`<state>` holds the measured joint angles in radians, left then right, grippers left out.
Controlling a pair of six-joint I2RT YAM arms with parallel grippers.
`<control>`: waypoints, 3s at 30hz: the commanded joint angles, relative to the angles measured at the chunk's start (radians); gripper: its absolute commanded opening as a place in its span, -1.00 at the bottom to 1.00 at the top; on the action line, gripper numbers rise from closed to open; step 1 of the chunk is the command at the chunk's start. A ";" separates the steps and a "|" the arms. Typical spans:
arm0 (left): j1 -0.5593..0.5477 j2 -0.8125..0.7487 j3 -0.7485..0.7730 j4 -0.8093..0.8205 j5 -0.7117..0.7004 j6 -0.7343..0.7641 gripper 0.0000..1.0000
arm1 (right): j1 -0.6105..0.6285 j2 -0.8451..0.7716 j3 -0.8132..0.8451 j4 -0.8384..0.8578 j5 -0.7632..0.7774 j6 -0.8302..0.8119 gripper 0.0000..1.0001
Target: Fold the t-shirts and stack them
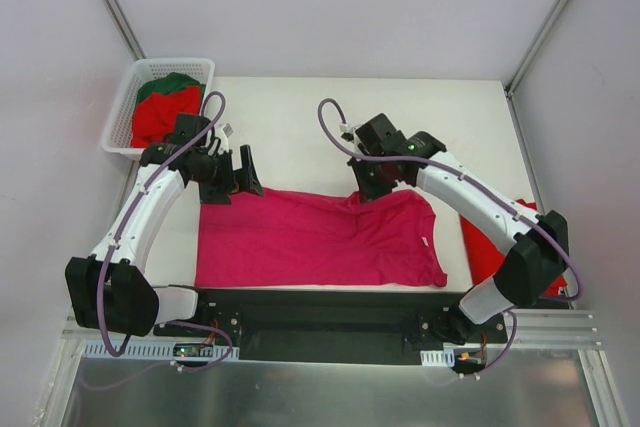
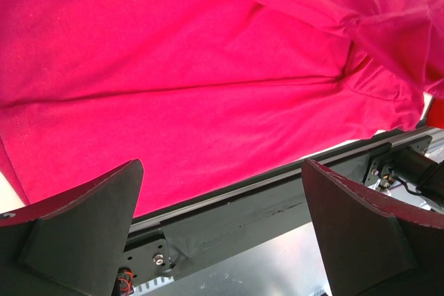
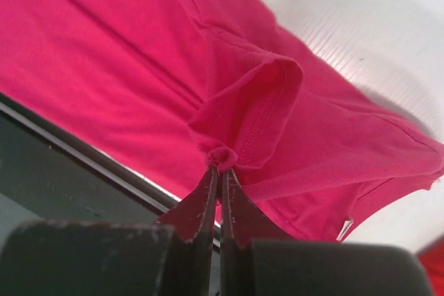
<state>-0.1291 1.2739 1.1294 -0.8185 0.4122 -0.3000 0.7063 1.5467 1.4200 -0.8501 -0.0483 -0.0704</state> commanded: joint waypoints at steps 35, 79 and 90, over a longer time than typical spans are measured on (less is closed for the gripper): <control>0.275 0.403 0.173 0.028 -0.323 0.183 0.93 | 0.035 -0.074 0.020 -0.092 0.091 -0.040 -0.97; 0.226 0.561 0.084 0.285 -0.394 0.223 0.13 | -0.044 0.006 0.083 -0.098 0.025 -0.085 -0.98; 0.259 0.552 0.072 0.285 -0.395 0.217 0.13 | -0.044 0.010 0.094 -0.109 0.019 -0.089 -0.98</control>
<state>0.1104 1.8175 1.2087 -0.5274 0.0402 -0.0875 0.6670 1.5593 1.4673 -0.9333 -0.0154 -0.1436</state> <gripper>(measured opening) 0.564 0.031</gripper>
